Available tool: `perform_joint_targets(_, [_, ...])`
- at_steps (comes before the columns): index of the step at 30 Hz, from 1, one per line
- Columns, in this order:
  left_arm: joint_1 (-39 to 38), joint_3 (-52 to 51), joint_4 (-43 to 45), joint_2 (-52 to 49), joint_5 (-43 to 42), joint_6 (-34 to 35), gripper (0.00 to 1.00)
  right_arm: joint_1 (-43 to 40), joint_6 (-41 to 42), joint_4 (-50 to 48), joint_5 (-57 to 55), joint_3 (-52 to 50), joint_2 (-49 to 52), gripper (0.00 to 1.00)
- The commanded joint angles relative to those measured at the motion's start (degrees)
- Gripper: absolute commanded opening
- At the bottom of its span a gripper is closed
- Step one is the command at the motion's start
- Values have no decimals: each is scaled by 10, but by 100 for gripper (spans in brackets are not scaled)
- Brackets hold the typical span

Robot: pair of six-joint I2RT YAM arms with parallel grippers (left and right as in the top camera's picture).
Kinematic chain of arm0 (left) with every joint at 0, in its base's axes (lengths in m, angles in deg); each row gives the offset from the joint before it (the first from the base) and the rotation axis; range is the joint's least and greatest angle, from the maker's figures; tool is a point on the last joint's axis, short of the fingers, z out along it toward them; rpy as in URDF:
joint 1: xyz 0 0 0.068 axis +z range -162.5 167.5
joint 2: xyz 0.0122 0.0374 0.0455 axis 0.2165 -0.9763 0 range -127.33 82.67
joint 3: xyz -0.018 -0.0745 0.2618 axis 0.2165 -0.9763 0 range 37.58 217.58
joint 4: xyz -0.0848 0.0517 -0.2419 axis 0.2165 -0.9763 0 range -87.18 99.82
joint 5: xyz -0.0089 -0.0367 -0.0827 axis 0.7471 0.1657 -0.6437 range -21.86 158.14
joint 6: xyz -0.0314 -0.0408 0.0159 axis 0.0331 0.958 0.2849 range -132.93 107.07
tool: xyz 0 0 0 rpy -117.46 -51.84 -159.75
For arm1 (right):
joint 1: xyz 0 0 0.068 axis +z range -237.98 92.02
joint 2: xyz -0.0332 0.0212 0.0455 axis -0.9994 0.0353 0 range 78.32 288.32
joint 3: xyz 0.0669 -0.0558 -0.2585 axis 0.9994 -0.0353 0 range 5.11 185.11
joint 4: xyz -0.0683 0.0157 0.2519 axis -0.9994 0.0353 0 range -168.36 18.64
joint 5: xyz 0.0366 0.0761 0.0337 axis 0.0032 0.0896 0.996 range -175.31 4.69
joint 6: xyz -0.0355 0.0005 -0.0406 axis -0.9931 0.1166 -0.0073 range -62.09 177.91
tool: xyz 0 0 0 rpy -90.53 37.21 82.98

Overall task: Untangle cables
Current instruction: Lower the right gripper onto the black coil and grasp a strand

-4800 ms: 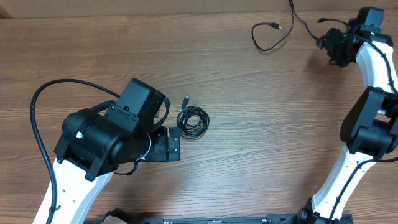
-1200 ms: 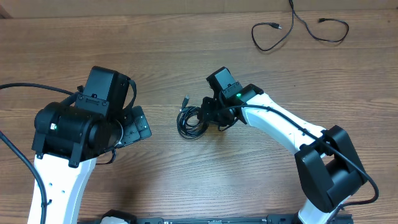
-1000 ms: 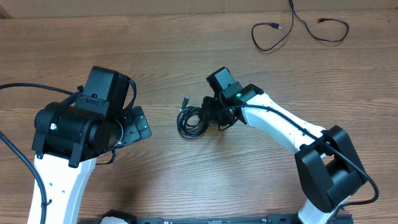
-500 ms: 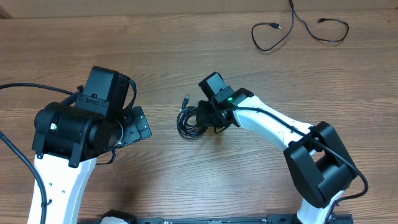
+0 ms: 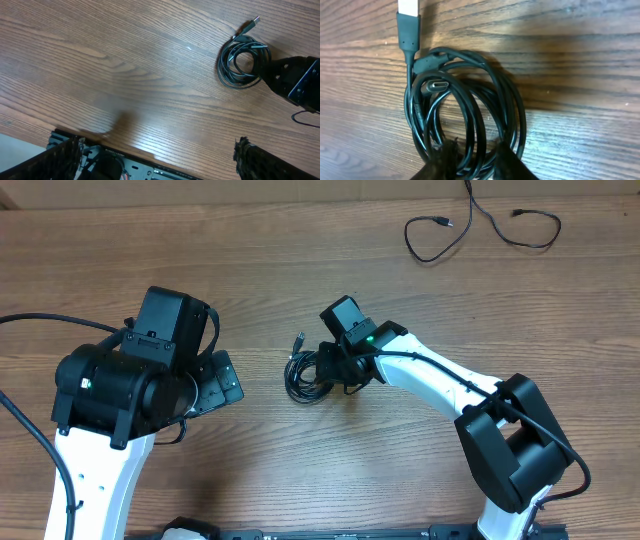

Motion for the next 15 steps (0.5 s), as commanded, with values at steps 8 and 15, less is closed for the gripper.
perform_joint_targets(8, [3, 2, -1, -2, 5, -12, 99, -2, -1, -3, 5, 13, 2, 5])
perform_joint_targets(15, [3, 2, -1, -2, 6, -12, 100, -2, -28, 36, 14, 65, -12, 4])
